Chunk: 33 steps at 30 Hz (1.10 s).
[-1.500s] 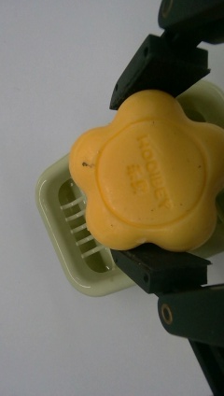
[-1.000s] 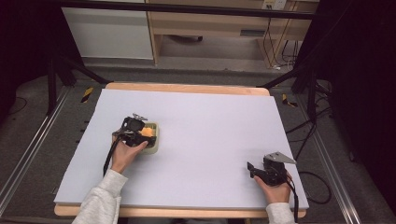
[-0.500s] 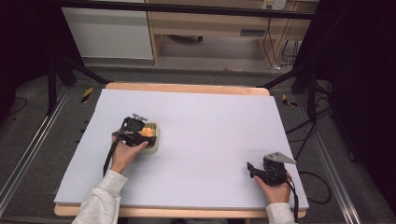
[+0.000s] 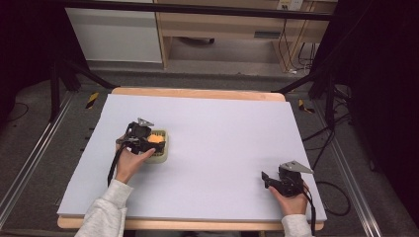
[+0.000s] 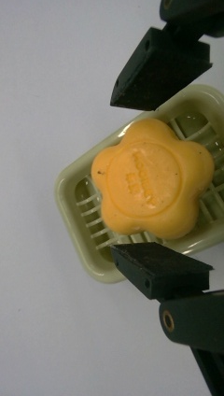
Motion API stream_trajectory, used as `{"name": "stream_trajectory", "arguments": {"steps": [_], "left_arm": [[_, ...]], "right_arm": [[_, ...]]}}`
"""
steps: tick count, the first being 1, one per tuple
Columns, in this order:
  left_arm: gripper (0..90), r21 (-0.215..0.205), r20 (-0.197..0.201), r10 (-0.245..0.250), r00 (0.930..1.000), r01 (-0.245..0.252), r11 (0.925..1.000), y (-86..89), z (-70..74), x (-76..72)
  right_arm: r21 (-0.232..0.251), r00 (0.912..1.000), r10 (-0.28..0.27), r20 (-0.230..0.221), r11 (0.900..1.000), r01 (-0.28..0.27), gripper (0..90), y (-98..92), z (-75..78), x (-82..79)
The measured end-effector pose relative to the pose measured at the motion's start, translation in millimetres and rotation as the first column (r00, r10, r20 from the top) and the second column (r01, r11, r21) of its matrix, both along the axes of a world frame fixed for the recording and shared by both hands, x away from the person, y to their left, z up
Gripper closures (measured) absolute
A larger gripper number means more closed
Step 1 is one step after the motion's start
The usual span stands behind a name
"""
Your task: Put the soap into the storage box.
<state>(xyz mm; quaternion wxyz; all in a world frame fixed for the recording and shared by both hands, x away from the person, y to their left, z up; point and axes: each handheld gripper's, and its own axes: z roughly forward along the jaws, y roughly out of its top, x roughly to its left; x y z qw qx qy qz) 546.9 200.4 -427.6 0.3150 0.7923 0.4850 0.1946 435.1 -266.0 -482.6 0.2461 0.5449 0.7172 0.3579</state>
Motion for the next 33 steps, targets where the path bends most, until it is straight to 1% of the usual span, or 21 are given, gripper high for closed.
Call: {"name": "stream_trajectory", "arguments": {"steps": [1,2,3,6,9,11,16,19,21,25,28,30,33], "left_arm": [[23.2,-0.008,0.009,0.002,1.0000,-0.002,1.0000,0.7,2.0,-1.3],[23.1,-0.008,0.009,0.002,1.0000,-0.002,1.0000,0.7,2.0,-1.3],[23.0,-0.018,0.030,0.003,0.9995,-0.003,0.9998,2.5,6.1,-4.7],[22.1,-0.041,0.060,0.001,0.9982,0.002,0.9992,5.0,10.6,-10.8],[21.5,-0.051,0.093,-0.002,0.9957,0.007,0.9987,9.0,12.9,-17.1],[21.5,-0.073,0.101,0.003,0.9949,0.004,0.9973,13.5,12.6,-20.3],[22.0,-0.092,0.124,0.023,0.9920,-0.011,0.9957,25.7,11.9,-31.0],[22.3,-0.104,0.131,0.038,0.9907,-0.024,0.9943,31.9,11.0,-37.8],[22.3,-0.111,0.141,0.052,0.9886,-0.036,0.9932,35.3,9.5,-42.8],[22.3,-0.101,0.165,0.054,0.9847,-0.038,0.9942,42.1,4.3,-55.0],[23.0,-0.105,0.182,0.064,0.9813,-0.045,0.9934,50.4,-1.8,-66.4],[23.7,-0.115,0.185,0.073,0.9800,-0.052,0.9920,56.6,-7.2,-73.8],[23.9,-0.109,0.179,0.086,0.9800,-0.067,0.9917,65.3,-14.6,-81.9]], "right_arm": [[-0.005,1.0000,0.000,0.004,1.000,0.000,29.2,-0.2,-0.3,0.2],[-0.005,1.0000,0.000,0.005,1.000,0.000,29.2,-0.3,-0.3,0.1],[0.002,1.0000,-0.001,0.001,1.000,0.001,29.2,-0.2,0.1,-0.3],[0.000,1.0000,-0.004,0.003,1.000,0.004,29.2,-0.7,0.1,-0.4],[0.003,1.0000,-0.008,0.002,1.000,0.008,29.2,-0.7,0.0,-0.4],[0.003,1.0000,-0.009,0.003,1.000,0.009,29.2,-0.7,0.0,-0.4],[0.002,0.9999,-0.012,0.005,1.000,0.012,29.2,-1.4,0.1,-0.4],[0.002,0.9999,-0.015,0.006,1.000,0.015,29.6,-2.0,-0.1,-0.6],[-0.001,0.9999,-0.013,0.007,1.000,0.013,29.6,-2.7,-0.2,-0.8],[0.007,0.9998,-0.019,0.005,1.000,0.019,29.6,-2.5,0.1,-1.6],[0.004,0.9998,-0.019,0.005,1.000,0.019,29.7,-2.8,-0.1,-1.8],[0.004,0.9998,-0.021,0.004,1.000,0.021,29.7,-2.7,0.0,-1.9],[0.003,0.9998,-0.021,0.003,1.000,0.021,29.6,-2.7,-0.1,-2.2]]}}
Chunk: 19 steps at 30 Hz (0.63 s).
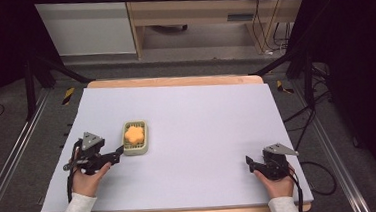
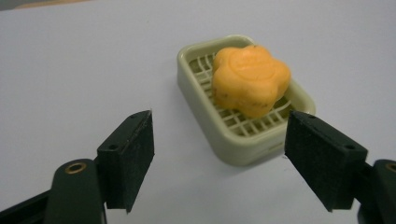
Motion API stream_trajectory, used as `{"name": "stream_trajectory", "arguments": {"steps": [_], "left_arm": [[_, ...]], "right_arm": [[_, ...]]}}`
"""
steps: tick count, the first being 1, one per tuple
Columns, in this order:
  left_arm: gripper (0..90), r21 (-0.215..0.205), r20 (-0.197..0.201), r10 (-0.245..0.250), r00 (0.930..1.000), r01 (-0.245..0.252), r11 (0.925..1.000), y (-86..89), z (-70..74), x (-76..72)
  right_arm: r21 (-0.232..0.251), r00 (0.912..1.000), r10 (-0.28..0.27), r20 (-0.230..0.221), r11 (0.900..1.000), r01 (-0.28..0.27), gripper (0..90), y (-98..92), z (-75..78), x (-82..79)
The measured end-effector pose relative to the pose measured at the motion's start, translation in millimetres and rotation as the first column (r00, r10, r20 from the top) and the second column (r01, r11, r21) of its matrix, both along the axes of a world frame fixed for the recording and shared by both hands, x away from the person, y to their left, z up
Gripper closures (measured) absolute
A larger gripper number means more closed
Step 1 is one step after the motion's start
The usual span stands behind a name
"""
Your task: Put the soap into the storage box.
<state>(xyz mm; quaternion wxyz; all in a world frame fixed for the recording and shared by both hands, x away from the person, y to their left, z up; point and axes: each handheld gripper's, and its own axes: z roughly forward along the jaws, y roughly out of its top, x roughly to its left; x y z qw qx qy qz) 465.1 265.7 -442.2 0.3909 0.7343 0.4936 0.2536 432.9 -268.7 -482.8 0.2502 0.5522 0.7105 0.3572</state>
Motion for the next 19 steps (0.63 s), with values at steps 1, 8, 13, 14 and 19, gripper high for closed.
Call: {"name": "stream_trajectory", "arguments": {"steps": [1,8,13,14,19], "left_arm": [[23.8,-0.001,-0.008,0.007,0.9999,-0.007,1.0000,2.2,-2.6,-1.9],[22.9,0.039,-0.053,0.006,0.9986,-0.004,0.9992,12.9,-20.1,-16.0],[22.6,0.047,-0.065,0.036,0.9972,-0.033,0.9983,24.0,-26.3,-22.1],[22.5,0.042,-0.065,0.044,0.9969,-0.042,0.9982,26.1,-26.9,-22.6],[22.3,0.046,-0.072,0.068,0.9951,-0.064,0.9969,34.5,-29.0,-21.5]], "right_arm": [[-0.004,1.0000,0.001,0.000,1.000,-0.001,29.6,-0.4,-0.1,0.0],[0.004,1.0000,-0.004,0.002,1.000,0.004,28.8,-3.7,-0.6,-2.2],[-0.002,0.9999,-0.010,0.011,1.000,0.010,28.5,-6.1,-0.7,-3.1],[-0.002,0.9999,-0.009,0.011,1.000,0.009,28.4,-6.3,-0.7,-3.3],[-0.004,0.9999,-0.011,0.013,1.000,0.011,28.1,-6.7,-0.9,-3.6]]}}
